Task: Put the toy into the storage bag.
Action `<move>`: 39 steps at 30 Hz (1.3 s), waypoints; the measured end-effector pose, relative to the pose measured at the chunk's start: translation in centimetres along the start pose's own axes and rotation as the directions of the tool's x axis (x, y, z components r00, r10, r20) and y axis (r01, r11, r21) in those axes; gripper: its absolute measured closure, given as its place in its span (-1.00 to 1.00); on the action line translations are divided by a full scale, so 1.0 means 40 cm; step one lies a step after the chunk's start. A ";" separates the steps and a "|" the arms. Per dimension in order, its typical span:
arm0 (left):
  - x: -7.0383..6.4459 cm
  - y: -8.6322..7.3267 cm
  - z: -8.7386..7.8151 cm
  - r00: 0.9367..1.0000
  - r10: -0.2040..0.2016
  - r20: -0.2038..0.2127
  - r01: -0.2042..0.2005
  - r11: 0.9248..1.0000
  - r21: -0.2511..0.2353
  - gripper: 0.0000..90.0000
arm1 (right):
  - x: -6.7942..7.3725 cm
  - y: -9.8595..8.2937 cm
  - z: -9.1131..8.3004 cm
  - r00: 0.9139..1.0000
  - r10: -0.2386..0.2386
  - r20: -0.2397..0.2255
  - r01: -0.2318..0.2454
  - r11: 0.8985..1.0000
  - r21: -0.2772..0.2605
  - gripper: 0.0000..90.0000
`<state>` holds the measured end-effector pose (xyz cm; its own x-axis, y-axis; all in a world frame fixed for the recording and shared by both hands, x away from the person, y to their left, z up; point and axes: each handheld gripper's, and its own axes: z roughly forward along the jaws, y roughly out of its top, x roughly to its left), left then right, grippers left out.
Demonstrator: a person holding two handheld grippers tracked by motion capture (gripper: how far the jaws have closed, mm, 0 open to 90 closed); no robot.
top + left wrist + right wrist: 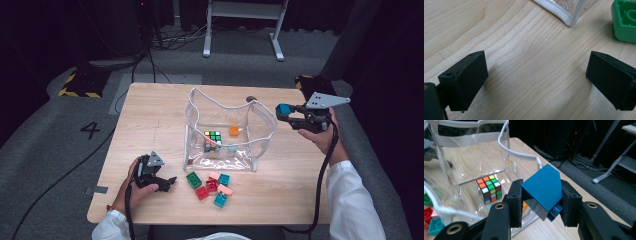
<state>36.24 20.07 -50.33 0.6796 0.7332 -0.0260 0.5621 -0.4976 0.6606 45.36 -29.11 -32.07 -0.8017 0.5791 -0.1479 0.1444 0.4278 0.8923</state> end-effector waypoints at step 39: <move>0.000 0.000 0.000 1.000 0.000 0.000 0.000 1.000 0.000 -0.91 | 0.089 0.109 0.293 0.928 -0.218 -0.303 0.322 0.877 0.356 0.33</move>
<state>36.23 20.08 -50.33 0.6799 0.7329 -0.0261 0.5619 -0.4978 0.6606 49.93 -17.06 -33.72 -0.9510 0.2336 -0.2024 0.0747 0.8091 0.5829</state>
